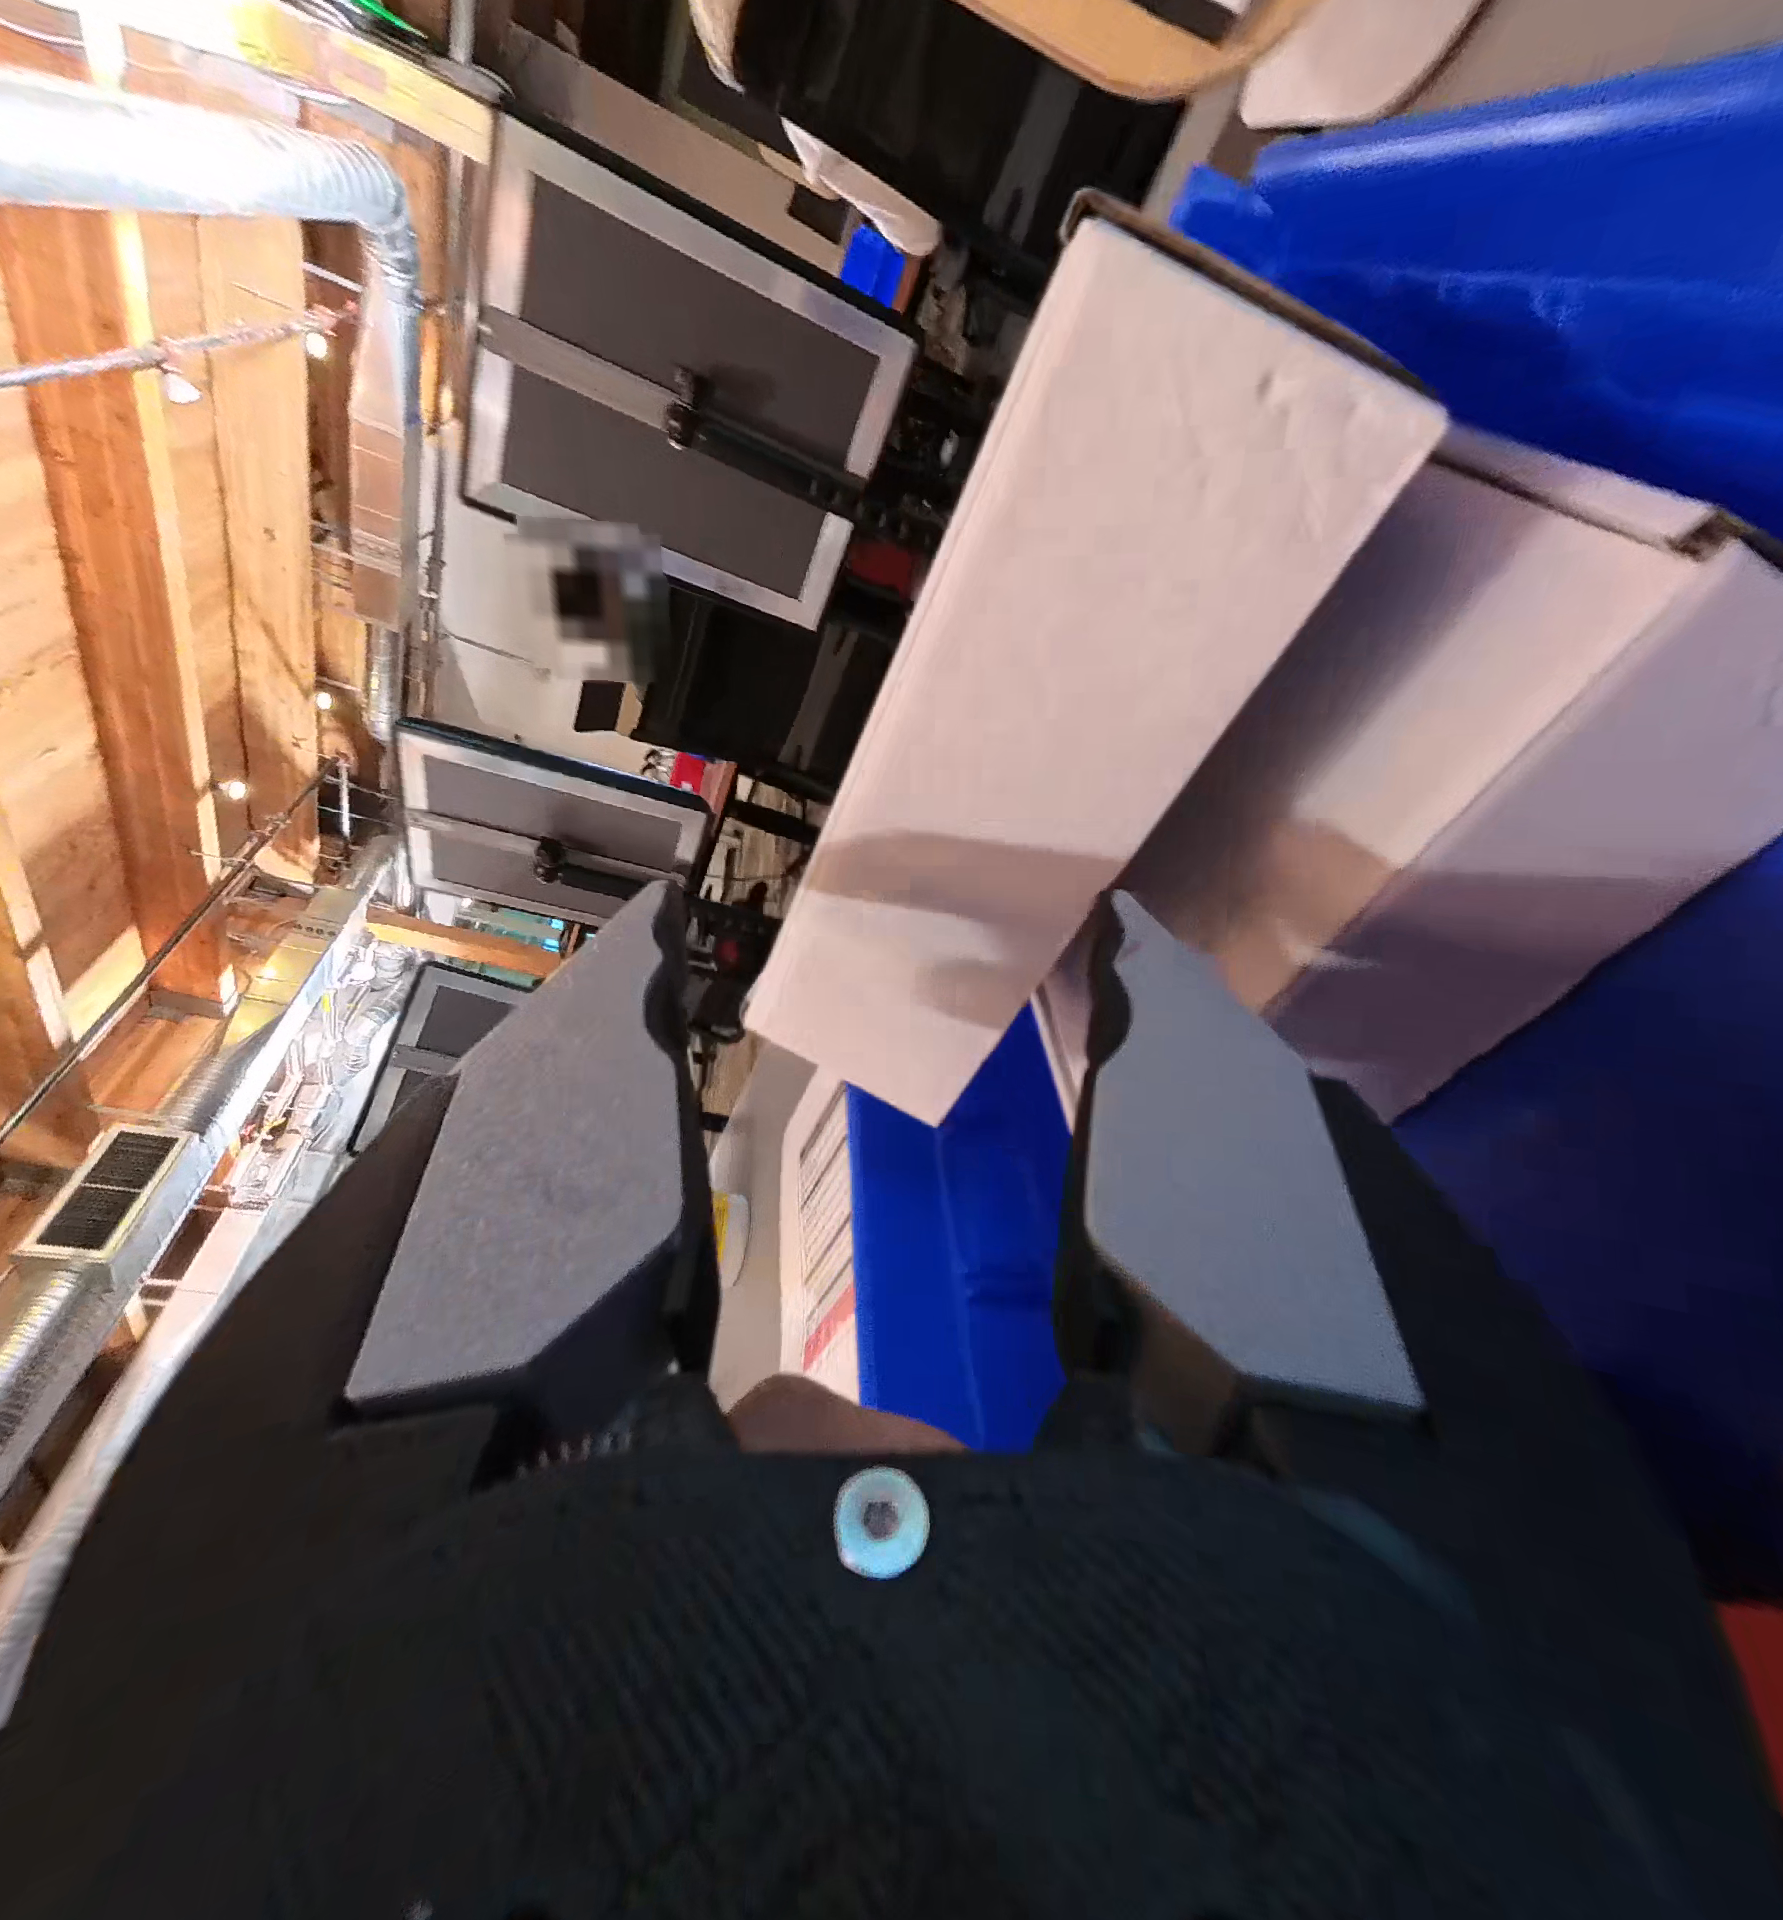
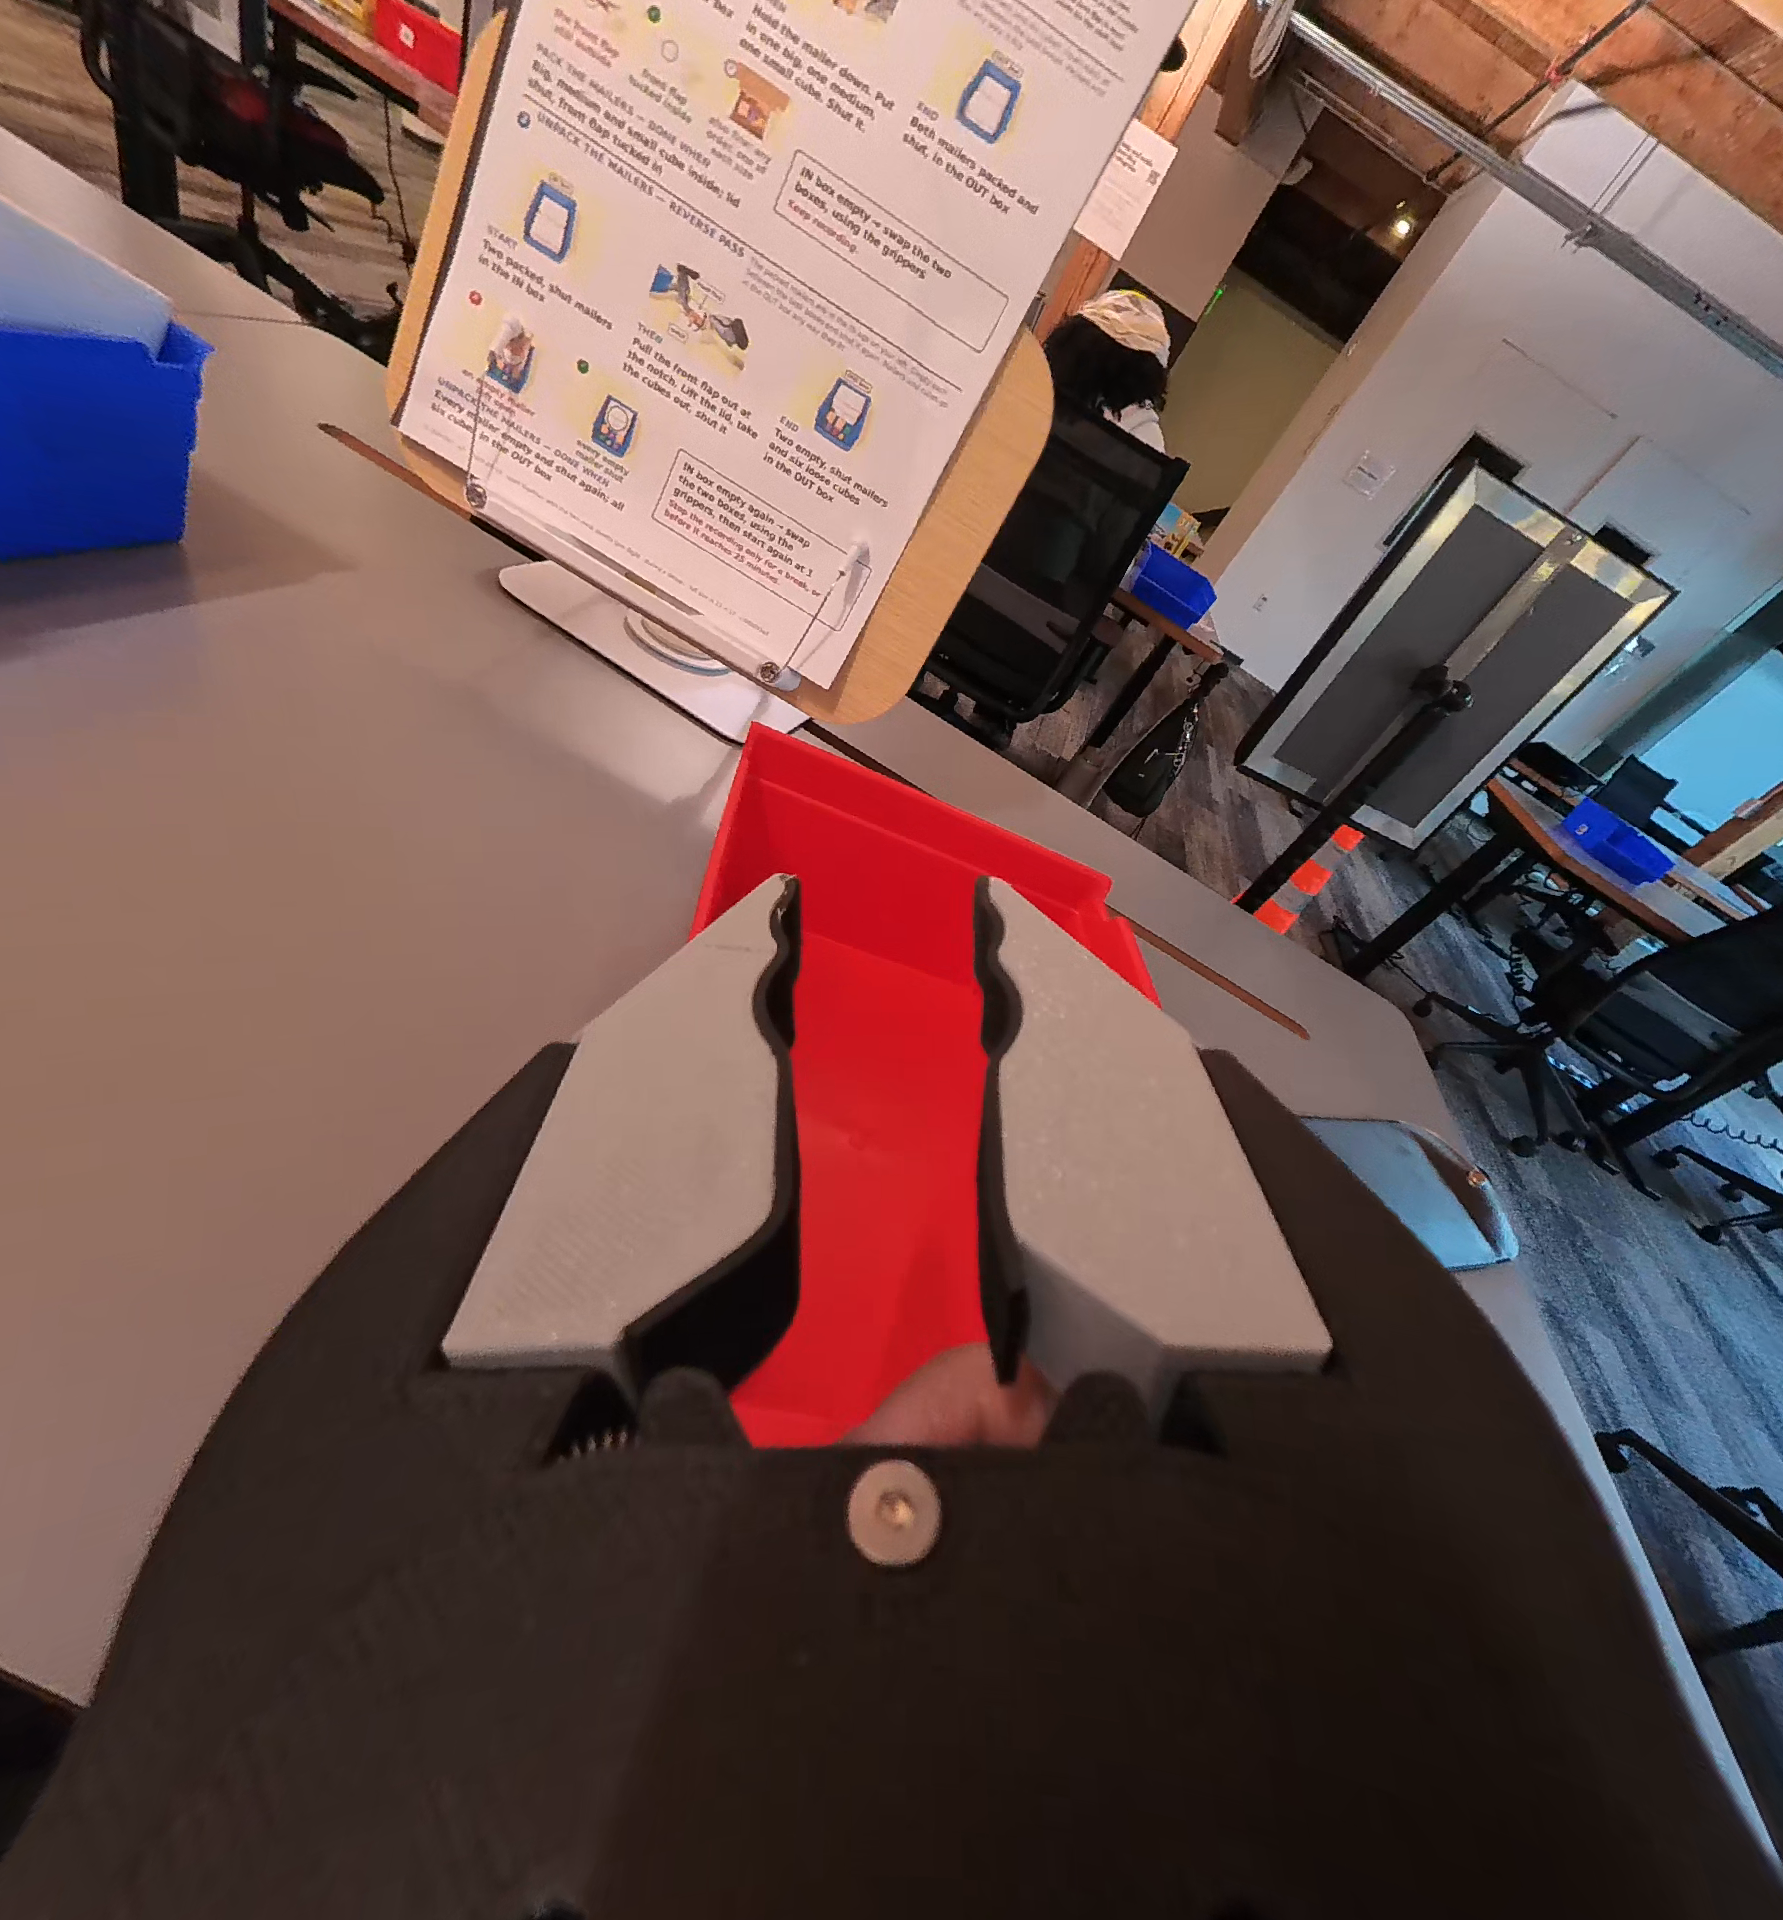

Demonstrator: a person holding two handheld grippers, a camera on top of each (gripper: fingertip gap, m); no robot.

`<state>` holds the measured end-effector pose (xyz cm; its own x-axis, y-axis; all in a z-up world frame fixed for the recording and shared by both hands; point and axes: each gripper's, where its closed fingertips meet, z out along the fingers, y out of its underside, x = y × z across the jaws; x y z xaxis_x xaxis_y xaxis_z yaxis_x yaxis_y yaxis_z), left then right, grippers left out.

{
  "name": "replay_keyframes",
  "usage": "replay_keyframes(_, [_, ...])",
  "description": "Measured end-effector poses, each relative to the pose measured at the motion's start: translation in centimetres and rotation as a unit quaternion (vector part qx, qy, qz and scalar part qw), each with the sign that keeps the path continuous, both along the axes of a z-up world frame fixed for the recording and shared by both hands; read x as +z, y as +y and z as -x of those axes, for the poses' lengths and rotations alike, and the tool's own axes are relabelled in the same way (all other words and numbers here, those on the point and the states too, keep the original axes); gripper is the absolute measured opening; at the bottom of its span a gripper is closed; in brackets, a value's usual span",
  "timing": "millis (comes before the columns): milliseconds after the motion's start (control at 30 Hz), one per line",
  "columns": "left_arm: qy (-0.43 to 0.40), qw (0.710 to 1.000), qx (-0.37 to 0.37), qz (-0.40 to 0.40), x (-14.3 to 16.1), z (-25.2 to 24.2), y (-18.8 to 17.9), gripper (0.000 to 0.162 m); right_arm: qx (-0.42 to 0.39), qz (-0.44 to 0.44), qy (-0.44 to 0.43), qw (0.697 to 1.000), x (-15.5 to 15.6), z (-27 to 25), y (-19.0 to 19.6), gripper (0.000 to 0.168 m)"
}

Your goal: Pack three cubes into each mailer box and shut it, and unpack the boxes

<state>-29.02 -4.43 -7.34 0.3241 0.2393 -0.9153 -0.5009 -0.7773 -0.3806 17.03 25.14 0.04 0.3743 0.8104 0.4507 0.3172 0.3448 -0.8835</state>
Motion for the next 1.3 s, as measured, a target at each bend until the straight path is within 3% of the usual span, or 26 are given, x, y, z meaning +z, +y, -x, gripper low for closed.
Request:
replay_keyframes(100, [-0.020,0.998,-0.008,-0.055,1.2,-0.2,-0.1,0.061,0.004,-0.003,-0.002,1.000,-0.1,0.2,-0.2,0.030])
replay_keyframes(167, [-0.045,0.998,0.001,-0.042,0.7,0.2,-0.2,0.070,0.005,-0.001,-0.006,1.000,-0.4,0.5,-0.2,0.030])
replay_keyframes(300, [-0.064,0.998,-0.009,-0.004,0.4,0.5,0.7,0.068,0.008,-0.007,-0.023,1.000,-1.2,1.1,-0.4,0.030])
replay_keyframes(533, [-0.068,0.997,-0.028,-0.018,3.6,0.9,2.0,0.063,0.016,-0.039,-0.036,0.998,-1.5,1.7,-0.9,0.030])
replay_keyframes(700, [-0.075,0.995,-0.024,-0.055,5.7,1.6,3.4,0.041,0.018,-0.036,-0.047,0.998,-2.3,2.2,-0.8,0.030])
replay_keyframes(800, [-0.062,0.997,-0.020,-0.045,6.8,2.3,4.2,0.036,0.021,-0.043,-0.049,0.998,-2.3,2.3,-1.0,0.030])
replay_keyframes(833, [-0.079,0.996,-0.018,-0.033,6.5,2.5,4.6,0.049,0.023,-0.042,-0.048,0.998,-2.4,2.4,-1.1,0.030])
replay_keyframes(933, [-0.167,0.985,-0.031,0.035,3.6,1.7,5.6,0.059,0.022,-0.042,-0.053,0.997,-2.6,2.4,-0.8,0.030])
replay_keyframes(1067, [-0.118,0.989,-0.033,0.084,3.3,2.3,5.9,0.070,0.025,-0.045,-0.057,0.997,-2.9,2.5,-0.7,0.030])
replay_keyframes(1167, [-0.080,0.989,-0.035,0.117,3.5,2.4,5.8,0.067,0.032,-0.046,-0.061,0.997,-3.1,2.7,-0.9,0.030])
replay_keyframes(1233, [-0.077,0.987,-0.033,0.138,3.0,2.3,5.6,0.081,0.036,-0.053,-0.065,0.996,-3.3,2.8,-1.0,0.030])
replay_keyframes(1300, [-0.083,0.985,-0.036,0.145,2.3,2.1,5.6,0.081,0.040,-0.056,-0.072,0.995,-3.5,3.0,-1.2,0.030])
